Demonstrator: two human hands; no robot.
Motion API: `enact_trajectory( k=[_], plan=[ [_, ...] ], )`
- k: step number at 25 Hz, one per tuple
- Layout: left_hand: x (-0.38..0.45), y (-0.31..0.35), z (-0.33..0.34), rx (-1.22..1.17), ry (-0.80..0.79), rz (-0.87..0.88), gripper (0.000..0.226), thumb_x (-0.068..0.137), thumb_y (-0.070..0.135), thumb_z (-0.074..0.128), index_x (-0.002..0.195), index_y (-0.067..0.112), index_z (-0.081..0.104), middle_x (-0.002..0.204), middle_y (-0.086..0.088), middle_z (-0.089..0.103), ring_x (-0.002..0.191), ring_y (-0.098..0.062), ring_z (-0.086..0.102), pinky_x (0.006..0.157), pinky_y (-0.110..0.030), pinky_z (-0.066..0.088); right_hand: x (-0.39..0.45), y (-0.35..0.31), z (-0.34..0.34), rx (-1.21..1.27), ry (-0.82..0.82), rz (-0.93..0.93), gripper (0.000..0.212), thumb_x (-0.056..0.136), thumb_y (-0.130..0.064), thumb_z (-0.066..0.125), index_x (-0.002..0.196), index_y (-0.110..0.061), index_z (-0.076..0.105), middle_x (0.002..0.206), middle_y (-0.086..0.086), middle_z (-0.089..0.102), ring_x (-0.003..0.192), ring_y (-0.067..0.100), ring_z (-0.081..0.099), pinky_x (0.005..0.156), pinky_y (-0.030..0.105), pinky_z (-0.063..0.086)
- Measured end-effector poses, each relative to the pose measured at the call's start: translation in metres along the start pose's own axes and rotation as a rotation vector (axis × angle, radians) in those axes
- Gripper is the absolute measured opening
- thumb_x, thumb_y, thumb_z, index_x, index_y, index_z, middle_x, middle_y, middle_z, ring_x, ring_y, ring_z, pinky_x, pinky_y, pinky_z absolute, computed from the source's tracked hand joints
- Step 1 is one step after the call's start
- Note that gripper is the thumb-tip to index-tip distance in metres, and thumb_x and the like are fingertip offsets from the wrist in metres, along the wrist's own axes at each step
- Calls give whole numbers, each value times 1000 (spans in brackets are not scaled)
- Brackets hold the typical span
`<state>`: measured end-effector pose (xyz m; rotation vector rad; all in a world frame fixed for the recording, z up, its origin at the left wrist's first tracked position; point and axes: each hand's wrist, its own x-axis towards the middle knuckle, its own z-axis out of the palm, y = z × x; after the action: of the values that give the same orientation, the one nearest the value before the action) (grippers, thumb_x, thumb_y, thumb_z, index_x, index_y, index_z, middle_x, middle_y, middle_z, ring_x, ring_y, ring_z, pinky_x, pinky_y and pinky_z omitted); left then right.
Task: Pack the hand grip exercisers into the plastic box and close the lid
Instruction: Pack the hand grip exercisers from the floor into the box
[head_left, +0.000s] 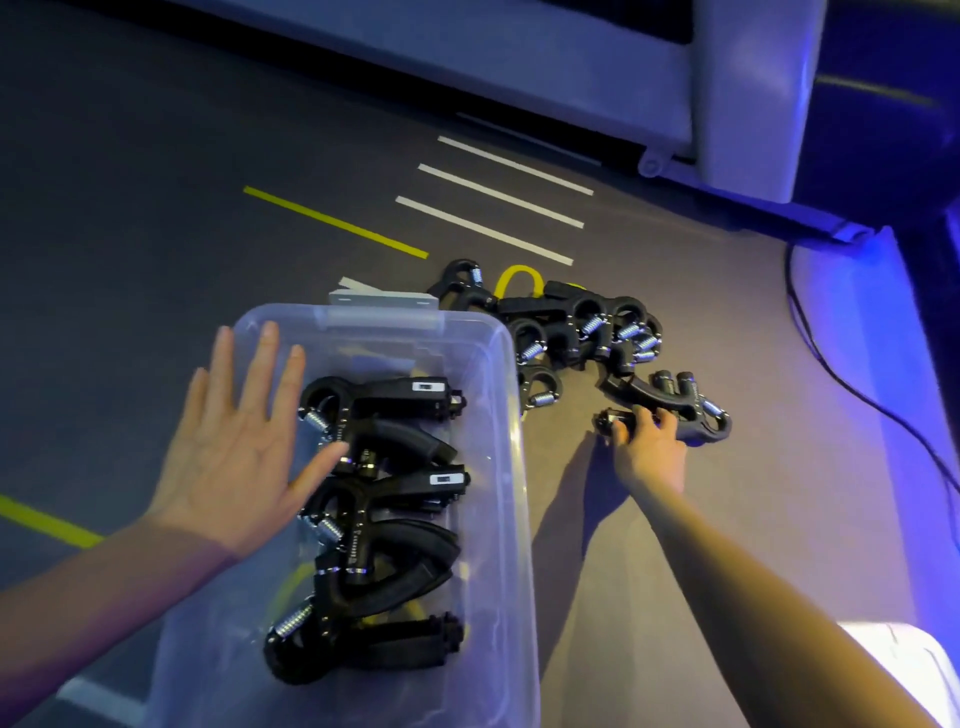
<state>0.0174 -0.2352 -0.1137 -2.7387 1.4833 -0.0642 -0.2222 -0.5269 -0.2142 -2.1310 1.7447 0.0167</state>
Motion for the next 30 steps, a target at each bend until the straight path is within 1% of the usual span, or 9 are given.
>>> enact_trajectory(
  k=[5, 8, 11, 14, 17, 20, 23, 27, 30],
  plan=[
    [6, 42, -22, -165, 92, 135, 83, 87, 63, 19, 144, 3, 22, 154, -18, 12, 140, -38, 10, 109, -59, 17, 6, 1, 3, 214, 111, -4, 25, 92, -19, 55, 108, -2, 64, 124, 18, 47, 98, 42, 58, 93, 44, 44],
    [9, 95, -31, -259, 142, 321, 82, 85, 62, 26, 145, 6, 23, 155, -13, 12, 142, -33, 9, 110, -55, 19, -7, 6, -1, 279, 152, -21, 21, 90, -14, 59, 105, -2, 68, 120, 16, 52, 100, 34, 57, 90, 34, 43],
    [15, 129, -35, -296, 64, 357, 83, 84, 64, 23, 143, 6, 29, 154, -14, 14, 141, -33, 11, 107, -57, 22, -23, 12, -7, 354, 205, -5, 21, 87, -15, 64, 101, -1, 69, 115, 16, 56, 93, 26, 56, 81, 24, 38],
    [20, 144, -26, -358, -44, 310, 91, 78, 68, 7, 148, 9, 4, 155, -9, -12, 140, -26, -17, 115, -50, 5, -41, 12, -21, 422, 245, -42, 21, 86, -14, 66, 102, 0, 68, 111, 11, 55, 82, 15, 52, 75, 18, 34],
    [21, 151, -22, -330, -146, 304, 90, 76, 68, 0, 145, 12, -14, 150, -5, -30, 134, -20, -33, 115, -43, -8, -58, 8, -35, 531, 305, -125, 19, 84, -17, 69, 99, -6, 68, 104, 1, 54, 76, 3, 54, 73, 23, 42],
    [21, 151, -23, -326, -176, 314, 85, 80, 63, 7, 143, 14, -19, 149, -4, -34, 133, -18, -36, 114, -39, -10, -80, -4, -55, 687, 376, -213, 8, 83, -16, 69, 91, -15, 67, 97, -12, 53, 84, -6, 56, 73, 23, 45],
    [17, 138, -23, -355, -135, 362, 84, 79, 64, 1, 143, 14, -18, 150, -2, -29, 136, -17, -31, 115, -38, -8, -107, -20, -78, 776, 428, -409, 10, 83, -12, 70, 88, -19, 65, 101, -16, 53, 92, -1, 56, 75, 25, 50],
    [5, 89, -32, -425, -92, 327, 82, 78, 64, 7, 140, 17, -18, 151, 1, -21, 140, -17, -20, 111, -31, -11, -143, -54, -93, 772, 353, -693, 11, 86, -22, 61, 95, -17, 65, 111, -12, 55, 98, 17, 58, 73, 28, 49],
    [-11, 39, -42, -414, -53, 246, 85, 78, 65, 11, 141, 16, -16, 150, 1, -18, 141, -17, -15, 112, -32, -7, -166, -86, -94, 706, 270, -850, 21, 89, -15, 54, 105, -13, 67, 116, -5, 59, 109, 17, 57, 83, 23, 46]
  ],
)
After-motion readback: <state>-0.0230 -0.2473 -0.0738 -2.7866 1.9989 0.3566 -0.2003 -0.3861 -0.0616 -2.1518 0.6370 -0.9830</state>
